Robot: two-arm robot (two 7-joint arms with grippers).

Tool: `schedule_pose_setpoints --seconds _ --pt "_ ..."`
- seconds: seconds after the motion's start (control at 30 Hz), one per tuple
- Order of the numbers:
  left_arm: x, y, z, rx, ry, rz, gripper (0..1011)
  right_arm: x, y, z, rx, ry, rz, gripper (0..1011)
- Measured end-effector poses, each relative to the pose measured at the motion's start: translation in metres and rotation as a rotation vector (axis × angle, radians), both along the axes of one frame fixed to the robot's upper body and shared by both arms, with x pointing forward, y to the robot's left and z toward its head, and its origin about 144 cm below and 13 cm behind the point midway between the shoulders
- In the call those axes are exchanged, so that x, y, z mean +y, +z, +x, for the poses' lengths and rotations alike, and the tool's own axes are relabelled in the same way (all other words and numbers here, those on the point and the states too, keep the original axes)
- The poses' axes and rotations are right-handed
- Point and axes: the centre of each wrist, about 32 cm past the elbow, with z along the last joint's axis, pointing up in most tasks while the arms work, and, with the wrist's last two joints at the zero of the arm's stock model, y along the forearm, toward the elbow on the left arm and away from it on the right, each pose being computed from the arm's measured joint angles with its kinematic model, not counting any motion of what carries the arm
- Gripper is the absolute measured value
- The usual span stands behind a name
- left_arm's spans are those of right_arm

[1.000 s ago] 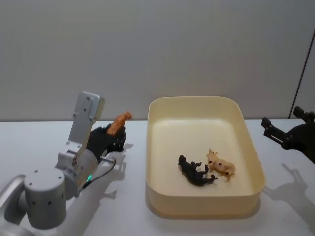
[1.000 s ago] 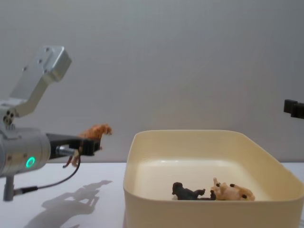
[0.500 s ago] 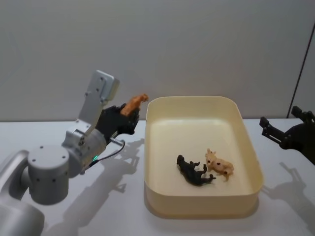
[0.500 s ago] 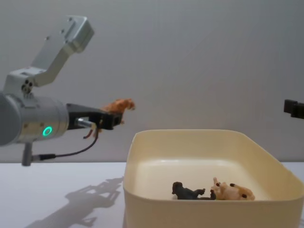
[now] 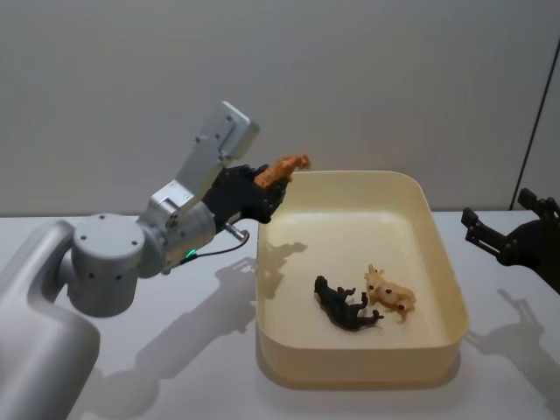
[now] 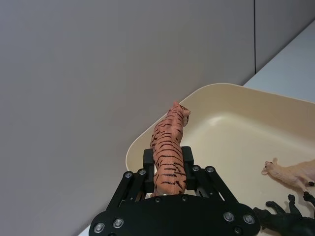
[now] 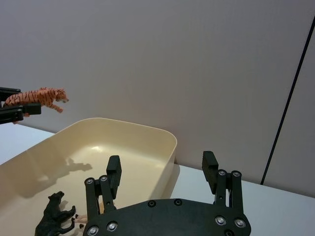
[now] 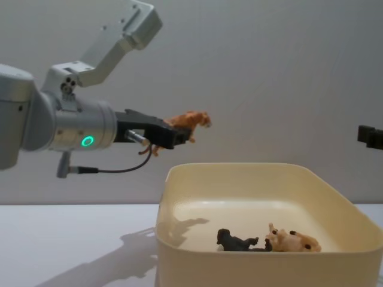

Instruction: Pick up the toy alternately with two hands and place it into the central storage box.

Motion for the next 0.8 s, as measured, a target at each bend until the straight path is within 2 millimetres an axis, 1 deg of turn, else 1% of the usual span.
schedule_pose_setpoints --seconds 0.13,0.2,0.23,0.3,0.33,0.43,0.5,0.53,0.57,0.63,0.73,0.77,0.8 --pt "-0.004 0.004 0.010 -0.012 -0.046 0.034 294 0.000 0.000 0.000 0.000 0.000 0.000 1001" --pt "-0.006 0.005 0.013 -0.017 -0.063 0.047 320 0.000 0.000 0.000 0.000 0.000 0.000 1001" --pt "-0.006 0.005 0.013 -0.017 -0.063 0.047 379 0.000 0.000 0.000 0.000 0.000 0.000 1001" --pt "-0.007 0.006 0.016 -0.019 -0.076 0.058 416 0.000 0.000 0.000 0.000 0.000 0.000 1001" --pt "-0.007 0.007 0.017 -0.020 -0.080 0.061 475 0.000 0.000 0.000 0.000 0.000 0.000 1001" --pt "-0.009 0.008 0.020 -0.024 -0.095 0.074 532 0.000 0.000 0.000 0.000 0.000 0.000 1001" --pt "-0.009 0.009 0.022 -0.025 -0.103 0.081 618 0.000 0.000 0.000 0.000 0.000 0.000 1001" --pt "-0.010 0.009 0.023 -0.026 -0.108 0.085 639 0.000 0.000 0.000 0.000 0.000 0.000 1001" --pt "-0.010 0.010 0.023 -0.027 -0.111 0.087 697 0.000 0.000 0.000 0.000 0.000 0.000 1001" --pt "-0.011 0.010 0.024 -0.029 -0.117 0.092 756 0.000 0.000 0.000 0.000 0.000 0.000 1001" --pt "-0.012 0.011 0.026 -0.030 -0.123 0.097 814 0.000 0.000 0.000 0.000 0.000 0.000 1001" --pt "-0.012 0.011 0.026 -0.031 -0.125 0.098 864 0.000 0.000 0.000 0.000 0.000 0.000 1001" --pt "-0.012 0.011 0.026 -0.031 -0.126 0.099 888 0.000 0.000 0.000 0.000 0.000 0.000 1001"
